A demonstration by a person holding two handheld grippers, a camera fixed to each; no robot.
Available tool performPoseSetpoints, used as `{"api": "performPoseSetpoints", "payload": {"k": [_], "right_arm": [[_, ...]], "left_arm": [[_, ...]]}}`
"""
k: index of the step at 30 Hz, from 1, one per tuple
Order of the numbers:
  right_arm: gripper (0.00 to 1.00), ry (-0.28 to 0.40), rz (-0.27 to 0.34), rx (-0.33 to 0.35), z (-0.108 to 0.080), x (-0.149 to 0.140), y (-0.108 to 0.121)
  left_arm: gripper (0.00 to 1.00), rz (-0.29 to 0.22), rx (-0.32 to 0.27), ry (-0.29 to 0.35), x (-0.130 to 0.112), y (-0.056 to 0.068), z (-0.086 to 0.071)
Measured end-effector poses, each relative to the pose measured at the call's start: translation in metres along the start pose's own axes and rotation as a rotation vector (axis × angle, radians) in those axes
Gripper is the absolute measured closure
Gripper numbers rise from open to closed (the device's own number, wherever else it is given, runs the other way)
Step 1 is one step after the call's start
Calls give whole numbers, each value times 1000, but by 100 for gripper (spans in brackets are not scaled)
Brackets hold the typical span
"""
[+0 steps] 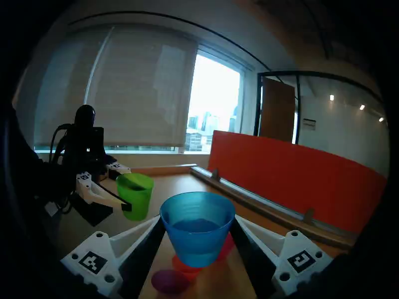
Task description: Pour water
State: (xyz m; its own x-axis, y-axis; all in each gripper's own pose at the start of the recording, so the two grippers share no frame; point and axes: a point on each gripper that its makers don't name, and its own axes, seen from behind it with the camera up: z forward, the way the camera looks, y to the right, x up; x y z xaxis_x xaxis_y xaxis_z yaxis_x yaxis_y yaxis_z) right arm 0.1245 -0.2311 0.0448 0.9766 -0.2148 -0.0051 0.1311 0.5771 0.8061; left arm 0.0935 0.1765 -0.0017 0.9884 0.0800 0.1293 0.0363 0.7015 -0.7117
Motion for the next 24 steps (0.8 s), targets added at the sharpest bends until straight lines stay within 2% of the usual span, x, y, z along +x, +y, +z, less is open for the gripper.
{"api": "performPoseSetpoints", "payload": {"k": [11,24], "right_arm": [[10,6,-78,18,2,15,0],[10,-6,-180,42,6,30,-2]], "left_arm": [[19,-21,-45,-9,-7,8,5],[19,-12,-88,-8,-9,19,7]]}}
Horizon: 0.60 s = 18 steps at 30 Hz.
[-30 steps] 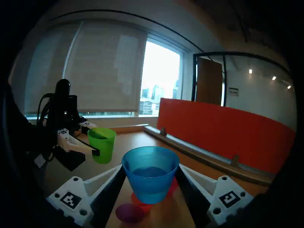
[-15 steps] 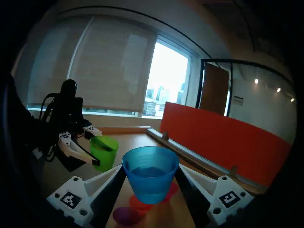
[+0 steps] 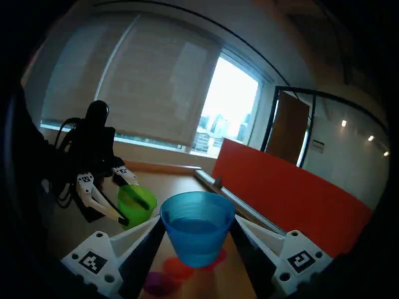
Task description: Pour water
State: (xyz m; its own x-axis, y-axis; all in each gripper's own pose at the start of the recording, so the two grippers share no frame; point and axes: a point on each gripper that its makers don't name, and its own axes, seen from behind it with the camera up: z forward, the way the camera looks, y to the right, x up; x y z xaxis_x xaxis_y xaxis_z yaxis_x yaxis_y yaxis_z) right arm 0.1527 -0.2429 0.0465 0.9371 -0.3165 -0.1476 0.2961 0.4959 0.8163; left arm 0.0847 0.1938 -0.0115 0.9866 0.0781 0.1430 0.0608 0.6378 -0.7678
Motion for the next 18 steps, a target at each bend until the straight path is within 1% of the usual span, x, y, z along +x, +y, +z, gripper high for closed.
{"api": "performPoseSetpoints", "payload": {"k": [5,18], "right_arm": [[10,-5,-33,11,1,4,-1],[10,0,-97,13,5,12,6]], "left_arm": [[19,2,-10,1,-1,2,1],[19,-1,-45,2,-4,8,4]]}}
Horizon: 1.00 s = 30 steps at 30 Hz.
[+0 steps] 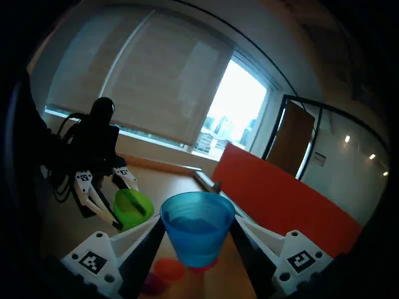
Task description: Pour water
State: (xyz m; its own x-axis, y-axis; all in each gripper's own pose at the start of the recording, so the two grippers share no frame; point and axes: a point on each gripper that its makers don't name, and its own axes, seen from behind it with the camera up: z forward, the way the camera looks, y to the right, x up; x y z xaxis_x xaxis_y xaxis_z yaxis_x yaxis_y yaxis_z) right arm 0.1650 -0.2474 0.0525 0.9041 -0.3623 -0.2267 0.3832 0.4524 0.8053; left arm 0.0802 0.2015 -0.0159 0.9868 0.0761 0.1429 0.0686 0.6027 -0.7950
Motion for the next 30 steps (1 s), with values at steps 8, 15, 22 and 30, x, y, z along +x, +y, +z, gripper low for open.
{"api": "performPoseSetpoints", "payload": {"k": [8,15,22,30], "right_arm": [[10,3,-51,10,5,3,-1],[10,13,-94,11,9,10,1],[10,25,-147,12,12,17,2],[10,26,-193,19,16,23,1]], "left_arm": [[19,-2,-11,1,-2,0,1],[19,-4,-23,-1,-4,3,2],[19,-4,-38,-3,-7,8,4],[18,-3,-51,-1,-8,12,7]]}}
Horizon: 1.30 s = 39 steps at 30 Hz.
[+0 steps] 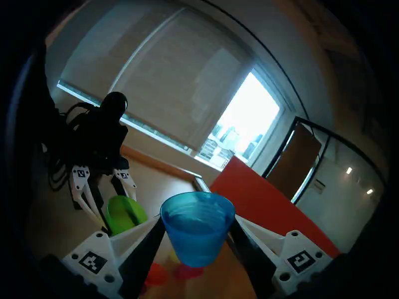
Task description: Pour water
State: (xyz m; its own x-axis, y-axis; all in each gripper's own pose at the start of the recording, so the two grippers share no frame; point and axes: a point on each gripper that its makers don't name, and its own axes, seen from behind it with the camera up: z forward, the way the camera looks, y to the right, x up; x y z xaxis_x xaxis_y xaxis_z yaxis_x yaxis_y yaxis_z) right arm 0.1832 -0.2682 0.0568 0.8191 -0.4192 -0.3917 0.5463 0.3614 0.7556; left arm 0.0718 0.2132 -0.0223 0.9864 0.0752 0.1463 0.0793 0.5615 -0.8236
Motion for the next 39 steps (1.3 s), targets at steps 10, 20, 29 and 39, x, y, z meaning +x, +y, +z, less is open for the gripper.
{"api": "performPoseSetpoints", "payload": {"k": [10,20,29,39], "right_arm": [[10,-3,-52,10,5,3,2],[10,-3,-99,11,9,8,6],[10,-5,-141,19,14,10,6],[10,-13,-194,23,16,11,6]], "left_arm": [[19,6,-2,4,1,1,1],[19,6,-6,7,3,3,2],[19,6,-7,12,4,3,3],[19,7,-14,12,2,5,5]]}}
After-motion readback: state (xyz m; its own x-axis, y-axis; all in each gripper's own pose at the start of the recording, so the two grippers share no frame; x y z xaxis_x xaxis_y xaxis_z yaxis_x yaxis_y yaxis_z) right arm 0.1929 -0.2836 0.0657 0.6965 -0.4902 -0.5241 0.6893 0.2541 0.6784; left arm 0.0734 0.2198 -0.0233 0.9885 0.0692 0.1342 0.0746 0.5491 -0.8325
